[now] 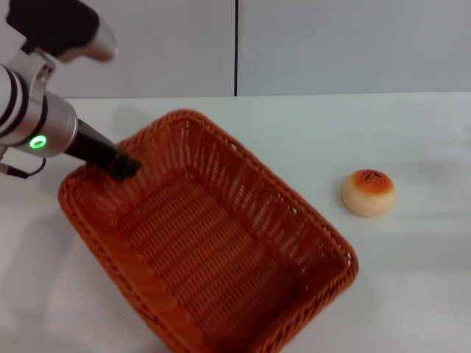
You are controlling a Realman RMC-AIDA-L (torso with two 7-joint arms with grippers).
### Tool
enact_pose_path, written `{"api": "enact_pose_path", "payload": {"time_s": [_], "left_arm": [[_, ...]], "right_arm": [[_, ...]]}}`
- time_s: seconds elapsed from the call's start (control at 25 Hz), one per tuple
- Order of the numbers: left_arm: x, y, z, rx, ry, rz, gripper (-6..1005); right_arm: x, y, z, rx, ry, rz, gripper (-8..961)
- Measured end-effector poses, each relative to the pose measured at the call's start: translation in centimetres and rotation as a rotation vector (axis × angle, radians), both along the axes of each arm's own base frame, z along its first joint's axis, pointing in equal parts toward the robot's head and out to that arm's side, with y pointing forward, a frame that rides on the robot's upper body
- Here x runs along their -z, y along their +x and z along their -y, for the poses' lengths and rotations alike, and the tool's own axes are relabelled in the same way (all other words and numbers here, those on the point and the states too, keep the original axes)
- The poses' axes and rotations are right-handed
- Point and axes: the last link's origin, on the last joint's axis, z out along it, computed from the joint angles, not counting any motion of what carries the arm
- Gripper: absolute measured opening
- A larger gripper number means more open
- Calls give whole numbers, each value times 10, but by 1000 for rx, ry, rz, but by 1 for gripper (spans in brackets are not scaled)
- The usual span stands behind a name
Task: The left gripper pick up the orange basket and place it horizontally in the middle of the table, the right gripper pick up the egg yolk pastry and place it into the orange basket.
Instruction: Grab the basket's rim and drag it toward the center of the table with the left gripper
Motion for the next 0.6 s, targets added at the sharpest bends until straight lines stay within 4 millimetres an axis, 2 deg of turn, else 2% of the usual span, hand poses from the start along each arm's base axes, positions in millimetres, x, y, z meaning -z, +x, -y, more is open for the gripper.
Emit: {"api": "enact_pose_path", "payload": {"time_s": [0.16, 0.44, 0.6], "left_arm": [[-10, -1, -8, -169, 99, 89, 250], [-14, -7, -6, -262, 125, 119, 227], [-26, -10, -9, -332, 152, 243, 197]], "right_arm": [[-17, 5, 0, 13, 40, -2, 621], [-39, 15, 3, 51, 92, -11, 621], [-49, 16, 1, 52, 111, 5, 621]]}}
